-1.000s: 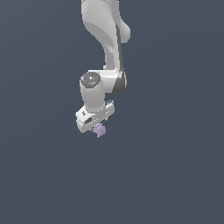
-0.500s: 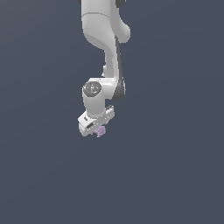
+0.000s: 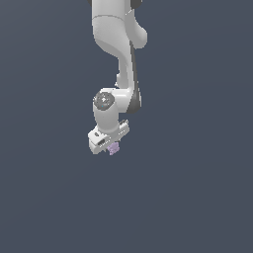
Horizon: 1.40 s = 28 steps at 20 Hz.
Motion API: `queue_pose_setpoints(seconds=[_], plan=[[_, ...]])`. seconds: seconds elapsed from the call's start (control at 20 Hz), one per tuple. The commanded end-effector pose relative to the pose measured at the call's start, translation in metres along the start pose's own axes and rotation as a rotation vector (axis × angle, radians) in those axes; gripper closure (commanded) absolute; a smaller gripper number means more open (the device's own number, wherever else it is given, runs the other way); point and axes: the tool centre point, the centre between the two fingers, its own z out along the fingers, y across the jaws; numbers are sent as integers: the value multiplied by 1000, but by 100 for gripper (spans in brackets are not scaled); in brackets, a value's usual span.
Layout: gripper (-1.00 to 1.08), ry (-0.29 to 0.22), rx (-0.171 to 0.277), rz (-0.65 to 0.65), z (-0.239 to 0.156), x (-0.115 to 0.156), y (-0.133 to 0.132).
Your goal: Pick up the object and move it to a goal position.
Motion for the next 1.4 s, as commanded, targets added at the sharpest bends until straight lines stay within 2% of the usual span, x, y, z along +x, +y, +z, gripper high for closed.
queue_pose_setpoints(seconds=[0.0, 0.35, 0.65, 0.95, 1.35], plan=[[108, -1, 2, -1, 1, 0, -1], [108, 0, 0, -1, -8, -1, -3], [108, 0, 0, -1, -34, -3, -9], [108, -1, 0, -1, -78, -7, -21], [108, -1, 0, -2, -159, -14, -42]])
